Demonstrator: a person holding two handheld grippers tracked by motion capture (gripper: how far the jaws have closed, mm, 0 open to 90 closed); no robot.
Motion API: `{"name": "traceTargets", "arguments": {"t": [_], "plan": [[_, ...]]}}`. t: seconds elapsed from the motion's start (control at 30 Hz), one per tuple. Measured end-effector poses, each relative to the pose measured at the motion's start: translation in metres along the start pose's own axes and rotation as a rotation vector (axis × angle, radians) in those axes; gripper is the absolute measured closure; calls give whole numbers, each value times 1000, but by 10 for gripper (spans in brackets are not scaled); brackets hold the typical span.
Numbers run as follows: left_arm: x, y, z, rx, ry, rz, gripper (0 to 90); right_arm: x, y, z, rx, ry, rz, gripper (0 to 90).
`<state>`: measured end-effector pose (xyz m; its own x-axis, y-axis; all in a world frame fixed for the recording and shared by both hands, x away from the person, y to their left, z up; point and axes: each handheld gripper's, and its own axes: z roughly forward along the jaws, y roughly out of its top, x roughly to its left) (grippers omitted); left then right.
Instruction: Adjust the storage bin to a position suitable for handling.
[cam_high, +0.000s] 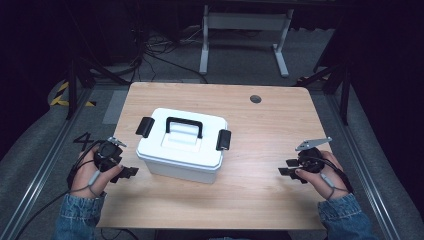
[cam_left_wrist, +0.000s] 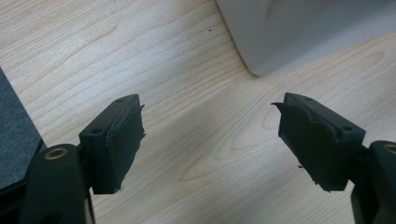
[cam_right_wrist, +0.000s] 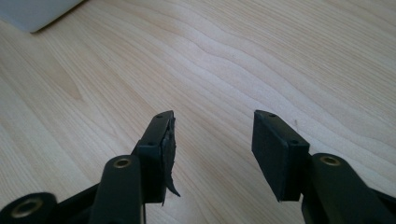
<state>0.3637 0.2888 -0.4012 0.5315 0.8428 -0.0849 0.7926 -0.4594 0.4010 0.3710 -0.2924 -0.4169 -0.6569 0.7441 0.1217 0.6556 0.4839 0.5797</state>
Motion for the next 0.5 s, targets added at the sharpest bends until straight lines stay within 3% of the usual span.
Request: {"name": "traceTargets", "arguments": {"t": [0.5], "plan": [[1,0,-2,-10,-2,-11,228,12,14,-8,-52,34,-46,501]]}}
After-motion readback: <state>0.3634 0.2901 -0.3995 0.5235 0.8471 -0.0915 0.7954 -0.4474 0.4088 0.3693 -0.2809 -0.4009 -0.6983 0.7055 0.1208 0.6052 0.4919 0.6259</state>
